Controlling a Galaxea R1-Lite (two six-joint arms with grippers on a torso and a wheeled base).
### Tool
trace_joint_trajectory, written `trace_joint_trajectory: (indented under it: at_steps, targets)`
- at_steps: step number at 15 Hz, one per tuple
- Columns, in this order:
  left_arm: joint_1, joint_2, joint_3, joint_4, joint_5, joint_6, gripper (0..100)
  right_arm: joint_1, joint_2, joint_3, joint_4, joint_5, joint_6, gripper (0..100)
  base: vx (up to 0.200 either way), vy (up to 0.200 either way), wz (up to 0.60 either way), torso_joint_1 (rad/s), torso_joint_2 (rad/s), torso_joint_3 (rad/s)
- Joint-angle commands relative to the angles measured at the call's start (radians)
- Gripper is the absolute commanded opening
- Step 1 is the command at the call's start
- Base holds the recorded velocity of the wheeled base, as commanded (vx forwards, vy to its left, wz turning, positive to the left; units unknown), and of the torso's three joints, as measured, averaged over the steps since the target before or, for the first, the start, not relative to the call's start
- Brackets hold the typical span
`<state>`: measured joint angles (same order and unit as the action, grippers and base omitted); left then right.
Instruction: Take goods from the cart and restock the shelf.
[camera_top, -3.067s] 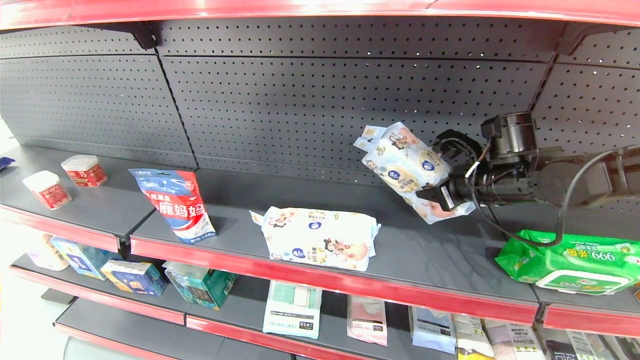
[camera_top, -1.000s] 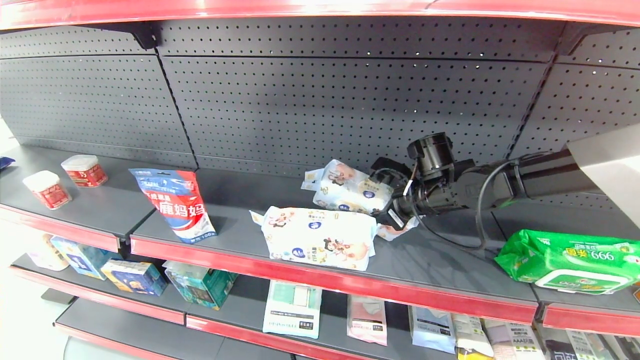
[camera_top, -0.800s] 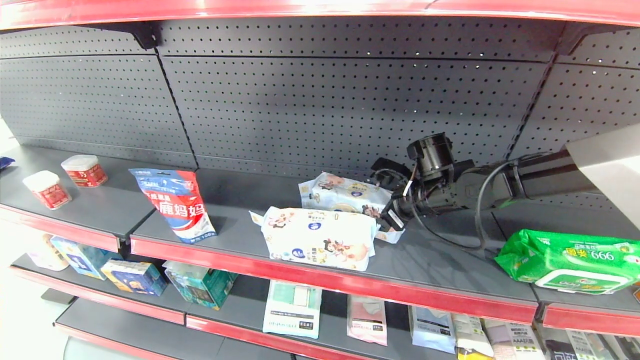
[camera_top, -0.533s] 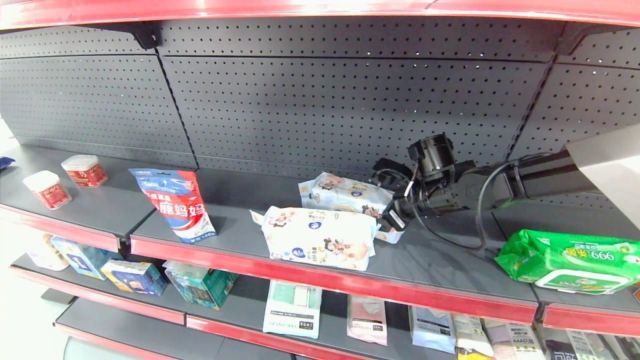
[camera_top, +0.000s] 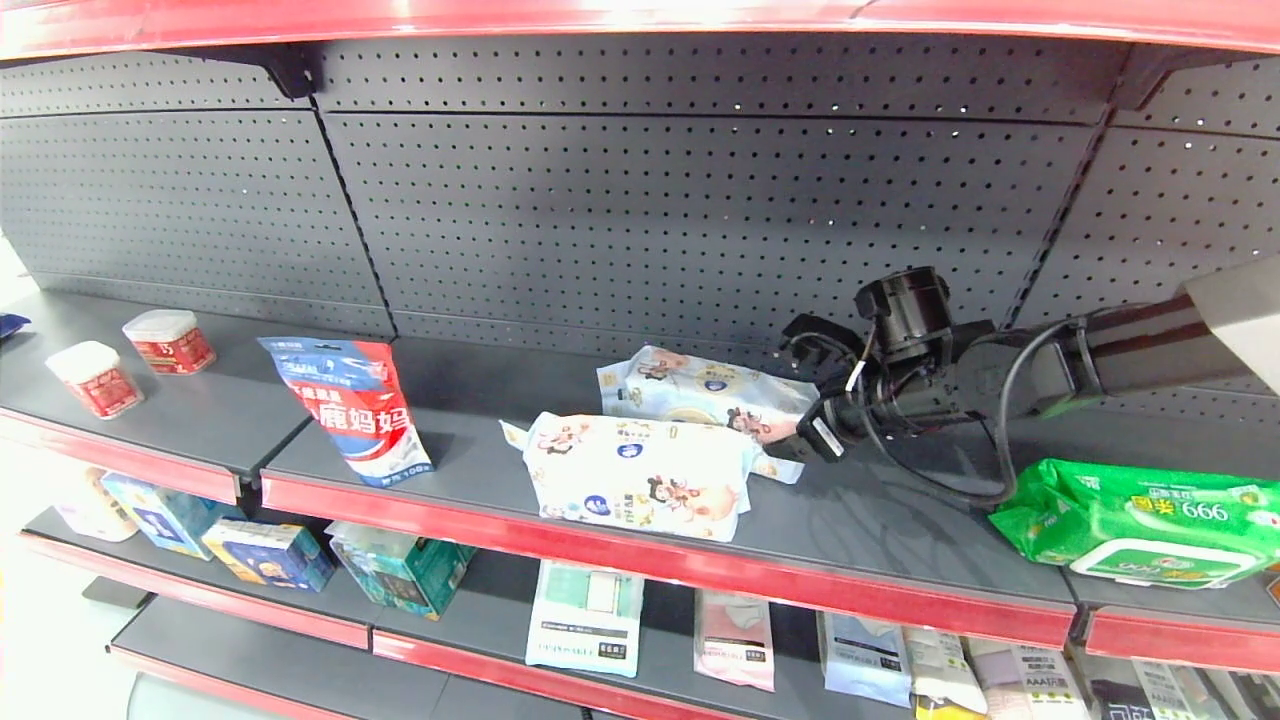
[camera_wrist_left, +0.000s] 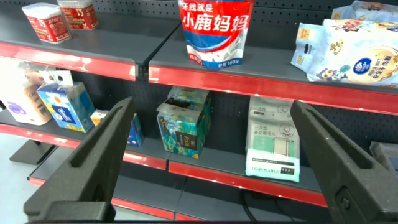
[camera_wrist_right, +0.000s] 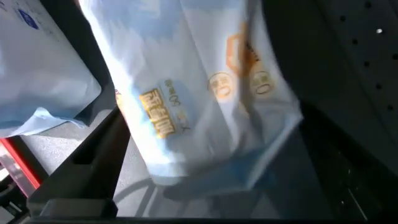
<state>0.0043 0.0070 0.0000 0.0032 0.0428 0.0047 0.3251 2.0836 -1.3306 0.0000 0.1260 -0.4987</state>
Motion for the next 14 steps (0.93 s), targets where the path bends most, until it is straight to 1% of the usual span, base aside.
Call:
trace_joint_trajectory:
  at_steps: [1,6,14]
  targets:
    - [0.0,0.001,0.0,0.0,0.0,0.0,100,-0.001,-0.017,0.001,0.0,0.001,0.0,100,0.0,0.0,0.0,0.0,0.0,0.0]
    - [0.0,0.001,0.0,0.0,0.0,0.0,100,0.023,-0.019,0.001,-0.008,0.001,0.0,100,0.0,0.0,0.0,0.0,0.0,0.0]
    - [0.0,0.001,0.0,0.0,0.0,0.0,100,0.019,-0.016,-0.007,-0.015,-0.005,0.011,100,0.0,0.0,0.0,0.0,0.0,0.0]
